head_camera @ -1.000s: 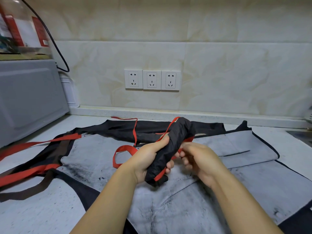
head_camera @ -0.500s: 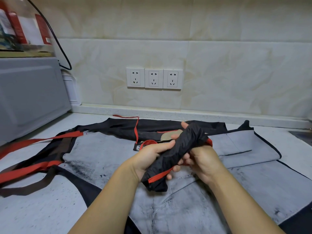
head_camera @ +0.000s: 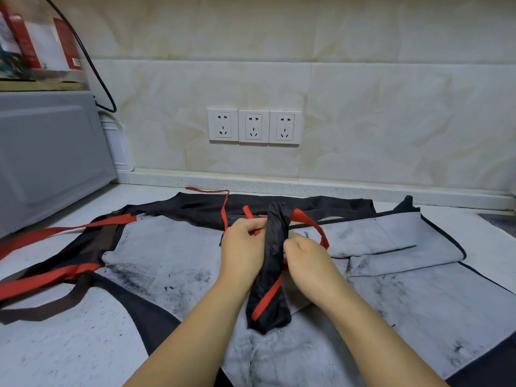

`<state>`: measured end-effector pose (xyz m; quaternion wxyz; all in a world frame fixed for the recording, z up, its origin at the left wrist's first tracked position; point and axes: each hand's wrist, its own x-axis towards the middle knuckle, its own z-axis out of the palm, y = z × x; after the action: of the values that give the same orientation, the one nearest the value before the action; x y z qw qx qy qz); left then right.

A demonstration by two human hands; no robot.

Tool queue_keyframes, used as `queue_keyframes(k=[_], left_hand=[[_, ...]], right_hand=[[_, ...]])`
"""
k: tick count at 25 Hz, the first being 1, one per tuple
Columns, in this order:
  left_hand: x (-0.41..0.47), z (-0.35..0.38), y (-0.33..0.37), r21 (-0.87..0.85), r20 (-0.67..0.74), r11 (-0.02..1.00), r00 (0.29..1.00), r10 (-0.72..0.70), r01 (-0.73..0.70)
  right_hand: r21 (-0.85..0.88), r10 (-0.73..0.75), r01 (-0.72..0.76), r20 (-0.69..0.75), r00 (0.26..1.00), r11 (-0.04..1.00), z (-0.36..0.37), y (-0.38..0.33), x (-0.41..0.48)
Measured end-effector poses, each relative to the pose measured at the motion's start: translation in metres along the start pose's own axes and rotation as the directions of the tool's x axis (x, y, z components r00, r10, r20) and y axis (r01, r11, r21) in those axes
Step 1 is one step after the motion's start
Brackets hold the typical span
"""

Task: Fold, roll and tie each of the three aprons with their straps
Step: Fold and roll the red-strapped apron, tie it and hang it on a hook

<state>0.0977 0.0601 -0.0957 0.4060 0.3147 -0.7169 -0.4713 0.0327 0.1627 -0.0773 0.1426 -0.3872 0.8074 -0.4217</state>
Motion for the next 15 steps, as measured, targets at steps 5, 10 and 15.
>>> queue_keyframes(k=[5,10,15], left_hand=[[-0.005,0.01,-0.004,0.146,-0.118,0.977,0.978,0.172,-0.154],[-0.005,0.008,-0.004,0.134,-0.096,0.978,0.98,0.172,-0.158],[-0.003,0.002,0.008,-0.111,0.116,0.992,0.991,0.066,-0.053]], right_hand=[[-0.006,-0.101,0.101,0.012,0.995,0.995,0.013,0.0,-0.003],[-0.059,0.041,-0.042,-0.023,0.999,0.997,0.017,0.01,0.006],[-0.053,0.201,-0.2,0.014,0.98,0.978,0.0,0.023,0.013]])
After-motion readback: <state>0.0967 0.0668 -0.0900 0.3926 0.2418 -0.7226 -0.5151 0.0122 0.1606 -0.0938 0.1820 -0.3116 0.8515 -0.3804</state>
